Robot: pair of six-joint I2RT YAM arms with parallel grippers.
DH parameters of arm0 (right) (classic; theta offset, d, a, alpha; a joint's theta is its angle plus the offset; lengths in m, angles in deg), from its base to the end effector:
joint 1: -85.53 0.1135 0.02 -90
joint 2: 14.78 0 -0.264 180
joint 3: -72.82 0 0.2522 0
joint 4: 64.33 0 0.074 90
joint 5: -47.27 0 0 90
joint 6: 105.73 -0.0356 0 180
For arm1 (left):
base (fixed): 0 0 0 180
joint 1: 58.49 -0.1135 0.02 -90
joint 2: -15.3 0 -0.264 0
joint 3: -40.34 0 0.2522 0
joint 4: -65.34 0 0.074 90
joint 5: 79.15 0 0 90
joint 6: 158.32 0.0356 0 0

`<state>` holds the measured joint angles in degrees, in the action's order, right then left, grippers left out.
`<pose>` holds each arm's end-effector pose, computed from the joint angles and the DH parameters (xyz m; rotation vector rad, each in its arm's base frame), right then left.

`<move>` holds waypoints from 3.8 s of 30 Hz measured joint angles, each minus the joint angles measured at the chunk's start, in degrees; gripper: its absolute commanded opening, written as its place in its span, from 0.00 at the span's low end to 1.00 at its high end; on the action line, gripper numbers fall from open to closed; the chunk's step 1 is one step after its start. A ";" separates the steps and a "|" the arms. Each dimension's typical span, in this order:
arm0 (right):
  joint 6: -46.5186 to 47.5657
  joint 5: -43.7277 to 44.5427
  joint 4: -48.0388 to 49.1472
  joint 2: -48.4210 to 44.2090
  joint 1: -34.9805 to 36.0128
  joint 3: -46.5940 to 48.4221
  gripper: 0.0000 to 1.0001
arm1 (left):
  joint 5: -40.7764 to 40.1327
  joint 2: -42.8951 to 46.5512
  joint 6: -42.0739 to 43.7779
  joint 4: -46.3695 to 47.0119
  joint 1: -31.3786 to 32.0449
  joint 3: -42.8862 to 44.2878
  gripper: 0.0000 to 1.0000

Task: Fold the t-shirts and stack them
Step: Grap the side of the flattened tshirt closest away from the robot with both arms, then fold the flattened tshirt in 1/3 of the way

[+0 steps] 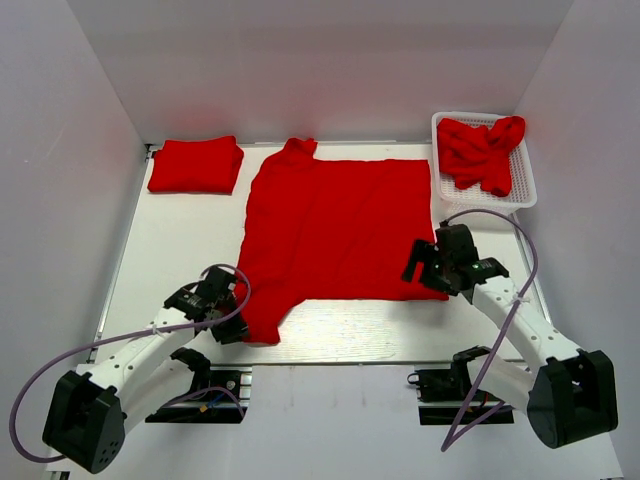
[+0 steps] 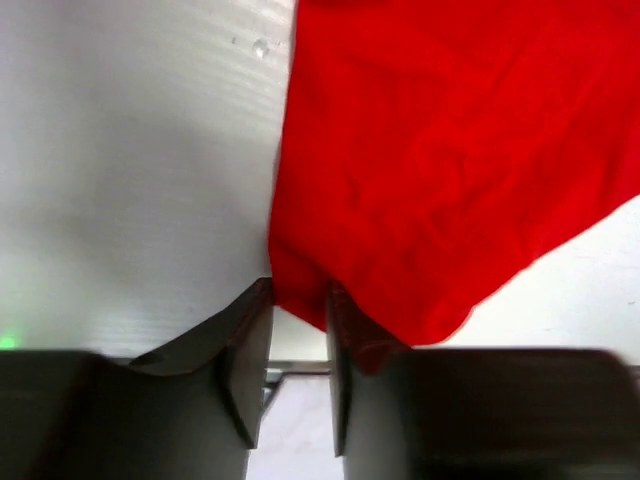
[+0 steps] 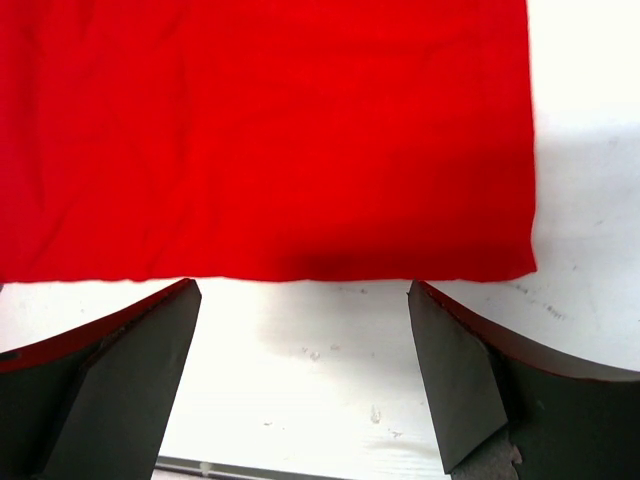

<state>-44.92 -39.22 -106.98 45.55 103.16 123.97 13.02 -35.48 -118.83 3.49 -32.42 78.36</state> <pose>0.1970 0.0603 0.2165 0.2774 2.4779 0.2726 0.1145 -0.0575 0.1567 -0.6150 2.8751 -0.2899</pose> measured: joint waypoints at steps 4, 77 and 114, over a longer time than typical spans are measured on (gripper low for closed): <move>-1.46 -0.66 -0.42 -0.87 0.02 -1.60 0.90 | -1.16 -0.02 0.66 2.03 0.02 -0.37 0.00; -10.03 13.11 -4.17 -2.36 -0.46 -7.41 0.00 | 0.76 3.21 8.26 6.64 -0.22 17.68 0.00; 0.11 24.44 -1.33 27.41 -6.10 21.11 0.00 | -12.26 -50.10 32.37 40.26 -5.57 50.84 0.00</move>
<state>-44.81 -14.78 -108.31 72.96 97.06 145.08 0.76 -85.58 -86.46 43.75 -38.00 129.19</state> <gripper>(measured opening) 0.011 0.027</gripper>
